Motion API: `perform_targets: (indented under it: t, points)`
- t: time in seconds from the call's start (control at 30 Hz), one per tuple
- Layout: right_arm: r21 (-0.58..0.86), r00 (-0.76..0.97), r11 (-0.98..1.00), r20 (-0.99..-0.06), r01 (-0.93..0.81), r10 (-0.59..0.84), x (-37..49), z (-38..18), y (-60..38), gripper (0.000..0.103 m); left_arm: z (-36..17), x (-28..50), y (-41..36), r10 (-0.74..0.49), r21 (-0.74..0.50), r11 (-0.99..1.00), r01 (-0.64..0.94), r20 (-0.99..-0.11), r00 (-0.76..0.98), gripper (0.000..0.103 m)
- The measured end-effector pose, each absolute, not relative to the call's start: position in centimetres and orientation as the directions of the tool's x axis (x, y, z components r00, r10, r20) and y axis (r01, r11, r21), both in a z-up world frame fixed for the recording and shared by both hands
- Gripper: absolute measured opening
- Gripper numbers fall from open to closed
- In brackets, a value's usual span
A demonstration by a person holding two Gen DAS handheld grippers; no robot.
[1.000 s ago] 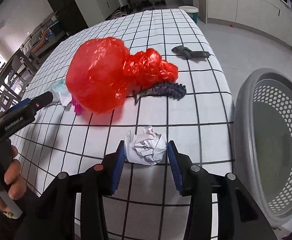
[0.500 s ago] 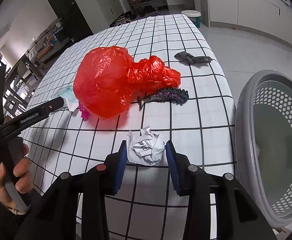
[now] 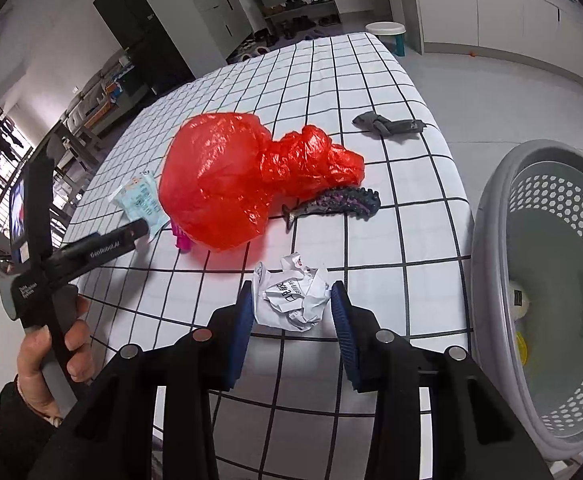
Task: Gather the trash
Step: 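Grasp the blue-white wipes pack with the left gripper while the right holds the paper, then carry the paper and wipes pack over the grey basket and open both grippers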
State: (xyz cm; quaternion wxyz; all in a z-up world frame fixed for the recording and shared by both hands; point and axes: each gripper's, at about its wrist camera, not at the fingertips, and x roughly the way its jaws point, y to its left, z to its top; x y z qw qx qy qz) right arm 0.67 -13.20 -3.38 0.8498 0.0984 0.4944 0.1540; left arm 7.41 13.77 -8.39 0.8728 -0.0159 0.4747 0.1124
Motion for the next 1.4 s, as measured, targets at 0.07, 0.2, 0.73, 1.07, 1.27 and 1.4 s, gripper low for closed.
perform_targets:
  t: [0.07, 0.2, 0.73, 1.07, 1.27, 1.4]
  points:
    - [0.321, 0.465, 0.932, -0.808, -0.167, 0.362, 0.5, -3.3, -13.1, 0.038, -8.0, 6.9, 14.8, 0.198, 0.08, 0.968, -0.239, -0.828, 0.524, 0.09]
    - [0.326, 0.469, 0.93, -0.803, -0.17, 0.367, 0.4, -3.1, -13.1, 0.038, -6.9, 6.2, 15.7, 0.201, 0.066, 0.964, -0.258, -0.819, 0.538, 0.09]
    - [0.337, 0.473, 0.93, -0.802, -0.146, 0.365, 0.5, -3.3, -14.2, 0.038, -7.4, 12.2, 12.9, 0.14, 0.032, 0.978, -0.207, -0.835, 0.532, 0.082]
    - [0.338, 0.479, 0.931, -0.8, -0.141, 0.363, 0.4, -3.2, -14.5, 0.038, -7.4, 10.1, 13.1, 0.14, 0.038, 0.98, -0.197, -0.832, 0.537, 0.044]
    - [0.342, 0.499, 0.931, -0.789, -0.126, 0.357, -0.1, -2.7, -15.4, 0.038, -3.9, 6.4, 12.3, 0.147, 0.058, 0.985, -0.165, -0.784, 0.603, 0.044]
    - [0.335, 0.52, 0.936, -0.783, -0.11, 0.341, -0.8, -2.1, -16.4, 0.038, -2.0, 4.0, 10.9, 0.112, 0.057, 0.993, -0.107, -0.77, 0.628, 0.044]
